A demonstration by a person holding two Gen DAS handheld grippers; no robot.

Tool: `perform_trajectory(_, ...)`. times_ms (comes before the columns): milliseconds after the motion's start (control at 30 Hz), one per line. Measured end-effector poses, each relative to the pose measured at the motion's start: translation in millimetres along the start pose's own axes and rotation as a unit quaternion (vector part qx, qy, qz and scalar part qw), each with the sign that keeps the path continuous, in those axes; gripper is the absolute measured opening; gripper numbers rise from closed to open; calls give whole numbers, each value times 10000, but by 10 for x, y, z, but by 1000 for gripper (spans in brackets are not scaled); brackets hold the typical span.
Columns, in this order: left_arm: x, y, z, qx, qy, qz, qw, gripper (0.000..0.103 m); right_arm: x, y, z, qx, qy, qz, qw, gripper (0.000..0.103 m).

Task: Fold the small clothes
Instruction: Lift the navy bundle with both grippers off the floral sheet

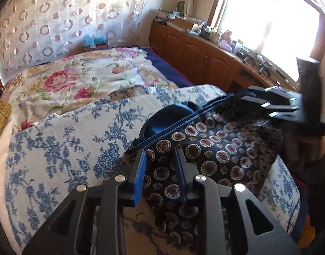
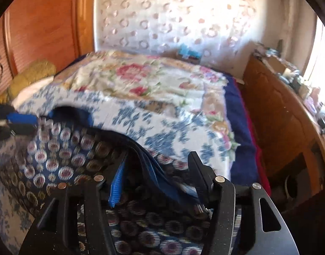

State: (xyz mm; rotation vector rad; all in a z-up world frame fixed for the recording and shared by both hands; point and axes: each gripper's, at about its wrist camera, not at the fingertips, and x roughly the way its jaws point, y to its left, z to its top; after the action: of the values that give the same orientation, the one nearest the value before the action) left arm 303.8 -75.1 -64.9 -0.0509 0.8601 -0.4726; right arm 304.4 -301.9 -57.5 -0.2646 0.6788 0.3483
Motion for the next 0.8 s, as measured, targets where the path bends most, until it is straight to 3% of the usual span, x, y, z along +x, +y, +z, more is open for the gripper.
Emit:
perform_trajectory(200, 311, 57, -13, -33, 280, 88, 9996, 26, -231, -237, -166, 280, 87, -168, 9994, 59)
perform_trajectory(367, 337, 6, -31, 166, 222, 261, 9993, 26, -22, -414, -384, 535, 490, -277, 9970, 68)
perform_trajectory(667, 180, 120, -47, 151, 154, 459, 9987, 26, 232, -534, -520, 1055, 618, 148, 9924, 69)
perform_trajectory(800, 268, 214, -90, 74, 330, 683, 9971, 40, 282, -536, -539, 1123, 603, 248, 9915, 70)
